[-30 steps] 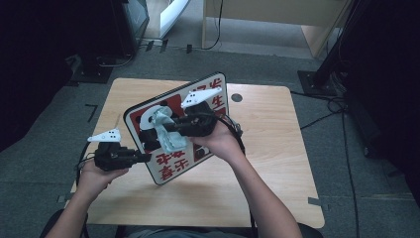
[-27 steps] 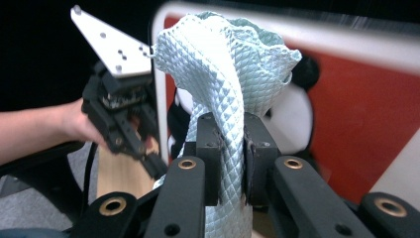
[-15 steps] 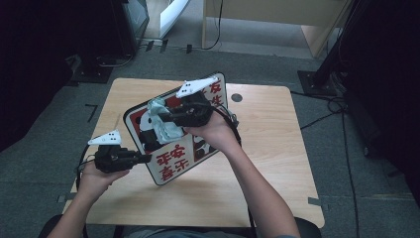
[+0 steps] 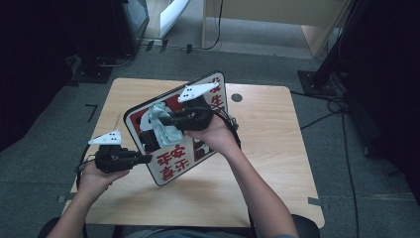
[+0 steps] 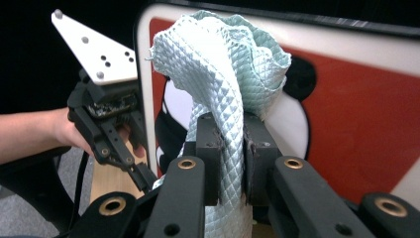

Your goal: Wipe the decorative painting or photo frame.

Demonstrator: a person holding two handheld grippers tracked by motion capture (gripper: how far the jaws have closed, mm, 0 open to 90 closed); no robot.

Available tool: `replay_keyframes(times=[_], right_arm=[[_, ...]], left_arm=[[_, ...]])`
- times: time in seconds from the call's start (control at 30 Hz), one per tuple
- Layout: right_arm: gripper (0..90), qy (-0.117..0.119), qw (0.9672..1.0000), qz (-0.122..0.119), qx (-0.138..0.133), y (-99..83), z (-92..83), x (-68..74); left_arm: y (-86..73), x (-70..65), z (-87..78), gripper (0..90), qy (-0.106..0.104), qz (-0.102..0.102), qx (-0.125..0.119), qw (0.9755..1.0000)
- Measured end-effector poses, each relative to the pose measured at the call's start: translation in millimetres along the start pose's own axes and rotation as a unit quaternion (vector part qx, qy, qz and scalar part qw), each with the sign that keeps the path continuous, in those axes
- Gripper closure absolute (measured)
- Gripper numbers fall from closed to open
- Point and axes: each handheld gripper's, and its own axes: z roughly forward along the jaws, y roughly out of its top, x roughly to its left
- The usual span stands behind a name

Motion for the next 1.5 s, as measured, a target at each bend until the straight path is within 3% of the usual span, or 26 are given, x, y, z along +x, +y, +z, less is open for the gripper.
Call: replay_keyframes(times=[1.03, 1.5], right_arm=[[80.8, 0.017, 0.9993, 0.014, 0.03, -31.9, 13.9, 3.6], [80.6, 0.018, 0.9985, 0.017, 0.05, -56.5, 22.9, 7.3]], left_arm=[[1.0, -0.6, -0.2, 78.8, 0.001, 0.005, 0.009, 0.9999], [1.1, 0.1, -0.3, 78.6, -0.001, 0.005, 0.01, 0.9999]])
